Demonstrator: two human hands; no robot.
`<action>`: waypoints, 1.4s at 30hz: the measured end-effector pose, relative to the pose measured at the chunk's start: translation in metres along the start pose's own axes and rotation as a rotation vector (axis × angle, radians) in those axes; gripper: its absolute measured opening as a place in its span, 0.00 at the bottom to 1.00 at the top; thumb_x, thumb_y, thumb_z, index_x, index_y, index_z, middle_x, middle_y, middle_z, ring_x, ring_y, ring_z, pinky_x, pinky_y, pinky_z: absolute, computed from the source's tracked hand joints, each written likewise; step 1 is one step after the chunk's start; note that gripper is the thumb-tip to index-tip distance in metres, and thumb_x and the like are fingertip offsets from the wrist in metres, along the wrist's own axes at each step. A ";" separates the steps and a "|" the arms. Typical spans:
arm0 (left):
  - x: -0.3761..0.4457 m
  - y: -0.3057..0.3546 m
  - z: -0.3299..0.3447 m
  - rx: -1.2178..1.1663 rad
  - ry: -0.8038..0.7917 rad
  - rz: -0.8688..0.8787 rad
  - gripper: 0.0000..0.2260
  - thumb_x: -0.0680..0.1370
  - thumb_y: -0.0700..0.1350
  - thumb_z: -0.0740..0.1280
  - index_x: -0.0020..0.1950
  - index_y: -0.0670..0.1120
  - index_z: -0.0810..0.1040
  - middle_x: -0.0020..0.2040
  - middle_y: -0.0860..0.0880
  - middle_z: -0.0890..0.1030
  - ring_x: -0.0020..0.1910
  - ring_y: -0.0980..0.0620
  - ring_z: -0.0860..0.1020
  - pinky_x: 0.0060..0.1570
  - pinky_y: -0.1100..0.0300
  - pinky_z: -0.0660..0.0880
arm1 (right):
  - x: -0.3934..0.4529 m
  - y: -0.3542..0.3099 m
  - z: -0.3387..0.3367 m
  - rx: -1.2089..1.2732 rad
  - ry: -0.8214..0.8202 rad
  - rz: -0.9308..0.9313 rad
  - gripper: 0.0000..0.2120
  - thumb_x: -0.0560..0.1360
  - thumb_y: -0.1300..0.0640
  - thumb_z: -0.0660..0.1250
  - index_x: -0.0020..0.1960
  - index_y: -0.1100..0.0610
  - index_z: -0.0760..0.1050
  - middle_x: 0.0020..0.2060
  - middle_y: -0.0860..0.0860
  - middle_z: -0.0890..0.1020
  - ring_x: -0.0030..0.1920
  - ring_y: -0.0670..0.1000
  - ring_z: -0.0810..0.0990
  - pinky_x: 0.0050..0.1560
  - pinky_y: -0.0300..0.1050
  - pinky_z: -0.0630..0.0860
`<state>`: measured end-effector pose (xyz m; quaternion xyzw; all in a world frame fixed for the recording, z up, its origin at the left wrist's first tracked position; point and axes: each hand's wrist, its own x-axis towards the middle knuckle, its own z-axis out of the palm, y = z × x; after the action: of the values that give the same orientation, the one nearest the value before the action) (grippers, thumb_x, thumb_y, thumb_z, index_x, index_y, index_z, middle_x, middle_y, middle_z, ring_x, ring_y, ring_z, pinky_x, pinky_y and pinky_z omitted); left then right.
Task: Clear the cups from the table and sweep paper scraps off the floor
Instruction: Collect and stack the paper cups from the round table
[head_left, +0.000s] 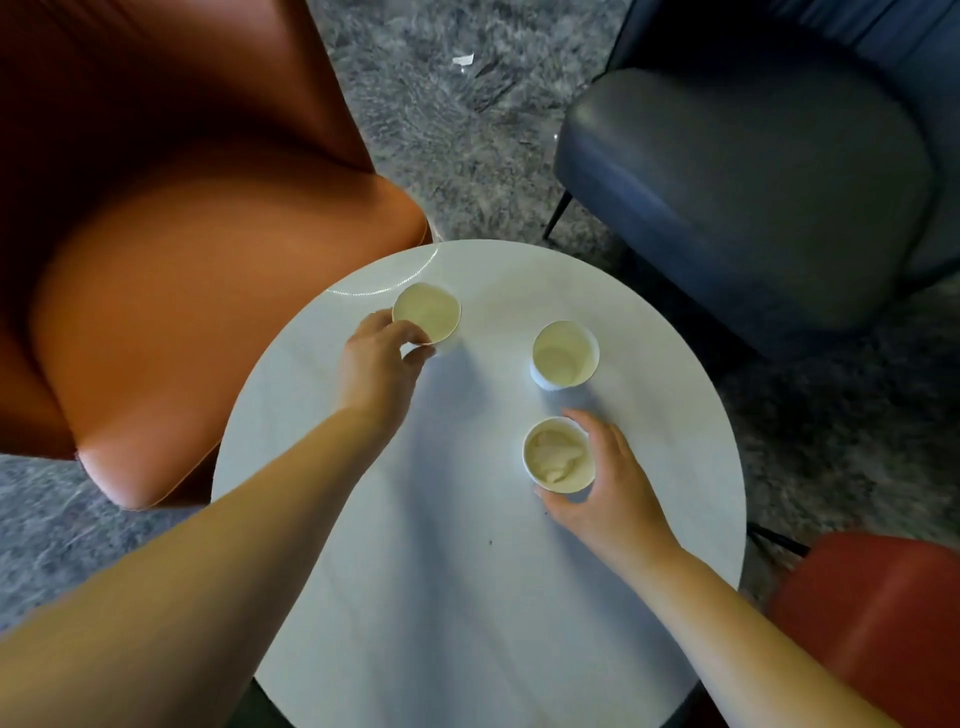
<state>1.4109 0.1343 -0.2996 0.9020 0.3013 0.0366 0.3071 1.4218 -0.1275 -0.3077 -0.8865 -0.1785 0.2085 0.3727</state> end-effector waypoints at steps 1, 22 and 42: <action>-0.004 0.009 0.001 -0.064 0.033 0.033 0.03 0.75 0.41 0.73 0.47 0.43 0.82 0.58 0.48 0.79 0.49 0.43 0.79 0.50 0.56 0.75 | -0.001 0.002 -0.002 0.004 0.001 0.000 0.36 0.64 0.50 0.78 0.68 0.48 0.66 0.61 0.41 0.71 0.62 0.42 0.71 0.55 0.30 0.67; -0.039 0.074 0.051 0.039 -0.236 0.261 0.23 0.70 0.50 0.77 0.60 0.45 0.73 0.72 0.48 0.71 0.69 0.42 0.71 0.62 0.51 0.70 | -0.019 0.014 -0.032 0.071 0.075 -0.021 0.38 0.64 0.46 0.78 0.69 0.48 0.65 0.61 0.43 0.71 0.61 0.43 0.72 0.52 0.25 0.68; -0.041 0.064 0.051 -0.064 -0.342 0.103 0.38 0.72 0.46 0.77 0.76 0.52 0.60 0.71 0.54 0.72 0.65 0.52 0.74 0.63 0.51 0.74 | 0.070 -0.010 -0.034 0.036 0.072 -0.051 0.41 0.63 0.47 0.79 0.71 0.50 0.64 0.65 0.49 0.71 0.64 0.49 0.70 0.56 0.35 0.69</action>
<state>1.4240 0.0438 -0.2988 0.8990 0.1969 -0.0924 0.3801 1.4968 -0.1075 -0.2954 -0.8817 -0.1836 0.1703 0.3998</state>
